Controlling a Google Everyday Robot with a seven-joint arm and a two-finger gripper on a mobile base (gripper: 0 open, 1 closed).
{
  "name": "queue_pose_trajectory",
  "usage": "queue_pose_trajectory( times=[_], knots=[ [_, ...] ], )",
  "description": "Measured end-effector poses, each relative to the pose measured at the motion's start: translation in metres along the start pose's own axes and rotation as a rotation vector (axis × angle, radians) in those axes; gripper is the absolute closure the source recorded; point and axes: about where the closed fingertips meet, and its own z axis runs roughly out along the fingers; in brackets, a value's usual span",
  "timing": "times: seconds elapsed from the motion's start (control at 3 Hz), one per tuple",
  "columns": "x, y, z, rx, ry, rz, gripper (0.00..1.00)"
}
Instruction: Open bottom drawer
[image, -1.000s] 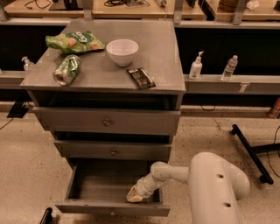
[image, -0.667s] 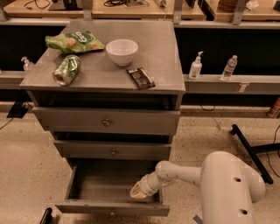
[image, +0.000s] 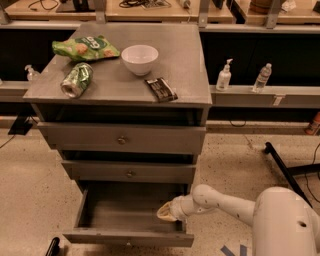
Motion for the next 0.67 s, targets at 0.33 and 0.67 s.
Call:
queue_pose_trajectory(
  times=[0.33,0.67],
  knots=[
    [0.0044,0.0009,-0.0038,0.005,0.0,0.004,0.62],
    [0.003,0.0027,-0.0005,-0.001,0.0,0.003,0.38]
  ],
)
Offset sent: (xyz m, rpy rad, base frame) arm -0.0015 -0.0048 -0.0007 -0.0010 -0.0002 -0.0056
